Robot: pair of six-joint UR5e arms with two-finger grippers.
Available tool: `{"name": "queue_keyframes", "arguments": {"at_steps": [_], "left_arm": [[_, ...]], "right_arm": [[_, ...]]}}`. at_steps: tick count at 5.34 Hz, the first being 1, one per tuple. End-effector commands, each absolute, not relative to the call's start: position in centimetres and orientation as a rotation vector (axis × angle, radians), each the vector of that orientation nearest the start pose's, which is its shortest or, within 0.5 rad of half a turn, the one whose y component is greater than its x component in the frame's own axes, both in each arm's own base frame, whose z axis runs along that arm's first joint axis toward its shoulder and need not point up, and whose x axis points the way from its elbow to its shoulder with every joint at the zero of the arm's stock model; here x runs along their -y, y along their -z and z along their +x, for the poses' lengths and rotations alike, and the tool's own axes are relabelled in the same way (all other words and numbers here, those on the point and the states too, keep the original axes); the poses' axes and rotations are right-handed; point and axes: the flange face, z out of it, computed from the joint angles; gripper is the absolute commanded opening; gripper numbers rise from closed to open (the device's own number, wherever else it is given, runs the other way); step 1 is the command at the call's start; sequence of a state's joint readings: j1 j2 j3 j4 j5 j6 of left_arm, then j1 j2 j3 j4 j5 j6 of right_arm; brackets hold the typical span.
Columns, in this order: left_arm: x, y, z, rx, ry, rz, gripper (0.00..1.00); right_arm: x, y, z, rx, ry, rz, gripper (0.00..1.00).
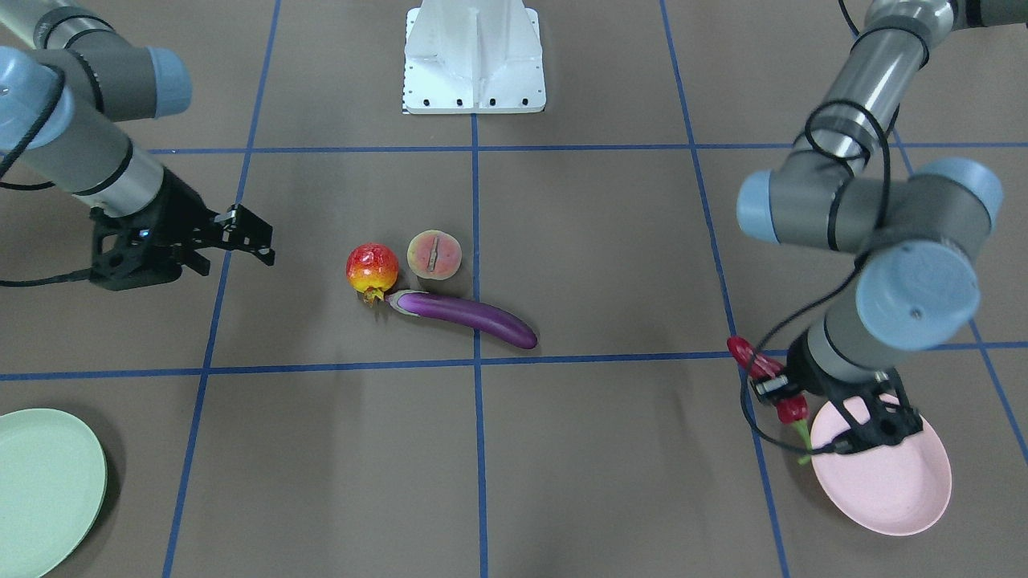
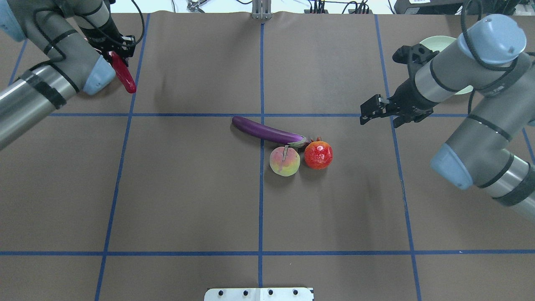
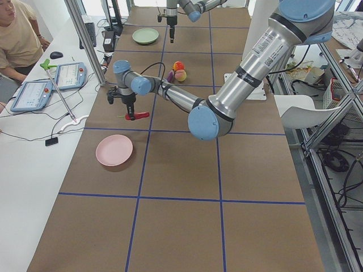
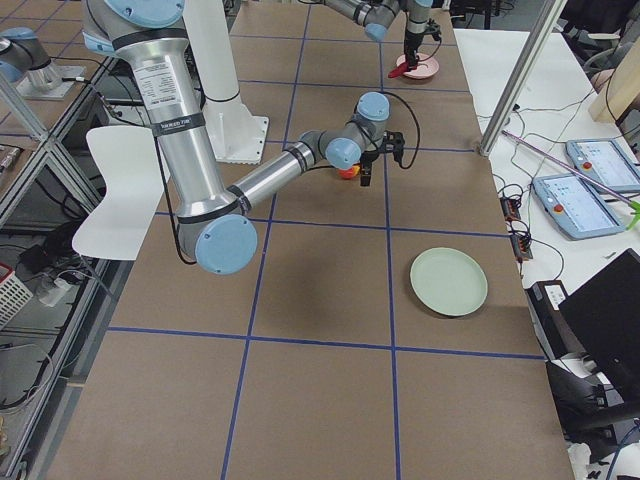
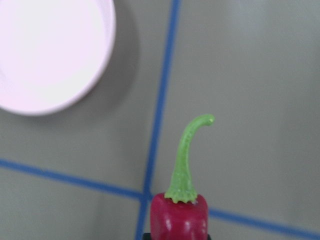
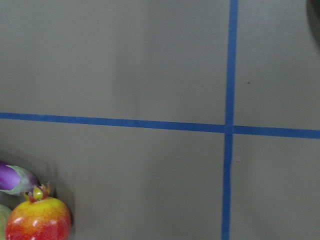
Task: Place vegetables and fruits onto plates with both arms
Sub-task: 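Carry the chili to the pink plate while the right gripper reaches for the pomegranate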
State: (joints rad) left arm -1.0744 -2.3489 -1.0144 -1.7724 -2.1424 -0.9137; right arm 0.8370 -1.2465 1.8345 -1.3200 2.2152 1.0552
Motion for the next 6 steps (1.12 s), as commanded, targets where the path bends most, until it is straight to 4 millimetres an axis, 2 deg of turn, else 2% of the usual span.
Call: {"name": "queue_keyframes", "arguments": {"at_steps": [1,2,3,4,5,6], "left_arm": [[79.5,-48.9,25.5,-0.652,0.379,-0.057,0.21],[79.8,-50.4,24.5,-0.635,0.4,-0.062,0.27],[79.9,-51.3,23.9,-0.61,0.414,-0.057,0.37],[80.0,-50.9,23.9,-0.616,0.409,-0.05,0.99],[80.1,-49.0,24.0,-0.64,0.401,-0.023,1.0],[79.9,-47.7,24.9,-0.655,0.381,-0.003,1.0]], "right_arm": [[44.1,-30.0,-38.1,1.013,-0.069,0.026,1.0],[43.7,-30.8,-38.7,0.997,-0.068,0.024,1.0],[43.5,-31.2,-39.5,0.983,-0.067,0.026,1.0],[43.3,-31.6,-40.9,0.972,-0.058,0.011,1.0],[43.4,-30.8,-42.2,0.974,-0.076,0.013,1.0],[42.6,-30.6,-43.4,0.966,-0.102,0.015,1.0]]}}
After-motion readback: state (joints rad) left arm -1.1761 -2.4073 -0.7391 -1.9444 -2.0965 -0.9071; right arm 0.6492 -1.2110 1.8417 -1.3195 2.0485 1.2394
